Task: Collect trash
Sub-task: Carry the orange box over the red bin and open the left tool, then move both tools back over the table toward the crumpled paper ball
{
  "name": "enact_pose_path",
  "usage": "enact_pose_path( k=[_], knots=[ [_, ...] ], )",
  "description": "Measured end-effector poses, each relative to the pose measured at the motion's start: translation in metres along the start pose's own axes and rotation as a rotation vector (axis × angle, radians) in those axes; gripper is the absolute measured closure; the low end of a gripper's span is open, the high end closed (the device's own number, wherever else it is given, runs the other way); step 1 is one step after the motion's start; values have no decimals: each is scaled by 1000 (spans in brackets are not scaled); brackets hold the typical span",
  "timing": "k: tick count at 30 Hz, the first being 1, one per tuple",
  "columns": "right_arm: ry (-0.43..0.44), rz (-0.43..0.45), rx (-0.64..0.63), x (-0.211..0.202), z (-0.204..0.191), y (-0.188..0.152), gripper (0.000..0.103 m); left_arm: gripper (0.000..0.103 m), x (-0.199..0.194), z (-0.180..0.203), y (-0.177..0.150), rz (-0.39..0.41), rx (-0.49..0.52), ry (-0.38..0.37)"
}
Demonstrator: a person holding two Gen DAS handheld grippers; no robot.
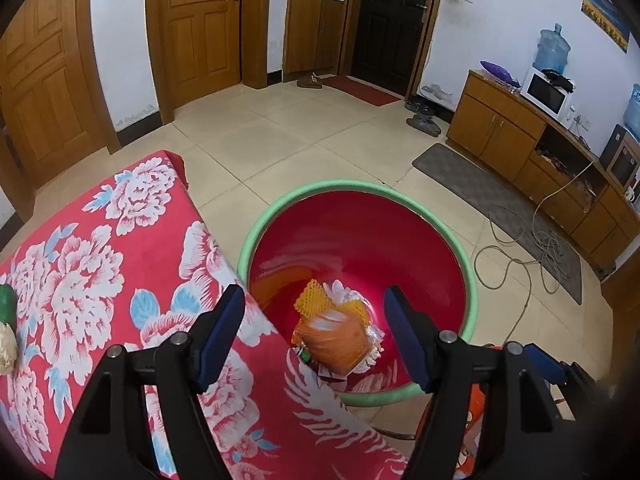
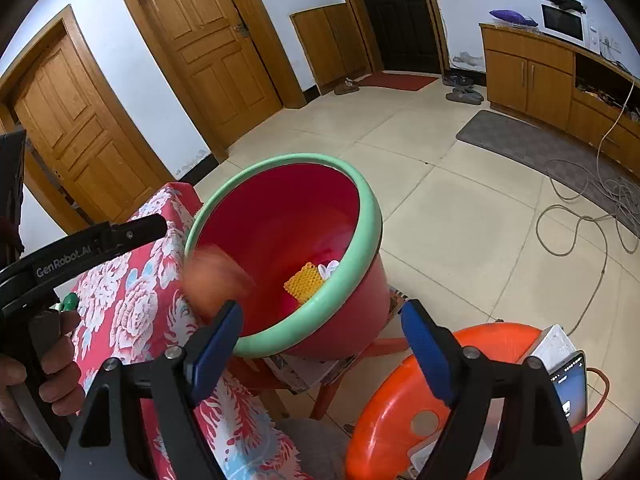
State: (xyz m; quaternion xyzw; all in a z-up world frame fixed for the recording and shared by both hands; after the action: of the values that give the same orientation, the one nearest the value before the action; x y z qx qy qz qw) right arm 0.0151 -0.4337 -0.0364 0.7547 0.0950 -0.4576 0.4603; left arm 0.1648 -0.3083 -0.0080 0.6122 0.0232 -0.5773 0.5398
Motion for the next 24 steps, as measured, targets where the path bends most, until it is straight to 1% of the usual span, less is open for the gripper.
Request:
enact_pose_path(
  k=[5,11,21,24],
  knots=[
    [9,5,-3,-6,-3,0,19,32,-14,-13,-5,7,-24,29],
    [30,19,-24,-18,-15,-1,19,31,-42,-48,-14,41,-81,80],
    [38,24,-58,-30,-35,-6,18,32,-93,-131,-36,99,-208,210],
    [36,23,-66,-32,-40,-8,18,32,-108,-160,-45,112,-247,263]
  ],
)
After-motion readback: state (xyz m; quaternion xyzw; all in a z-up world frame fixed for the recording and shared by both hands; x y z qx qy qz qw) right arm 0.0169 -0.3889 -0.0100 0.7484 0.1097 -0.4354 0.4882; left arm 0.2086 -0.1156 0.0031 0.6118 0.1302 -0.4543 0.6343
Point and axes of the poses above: each gripper's, at about its wrist camera, not at the fingertips, and x roughly the way its jaws point, z to its right, y to its top, the point moved 2 cm from there along x, roughly the way its jaws point, and after that the axes turned 11 degrees about -y, right-handed, at the moved point
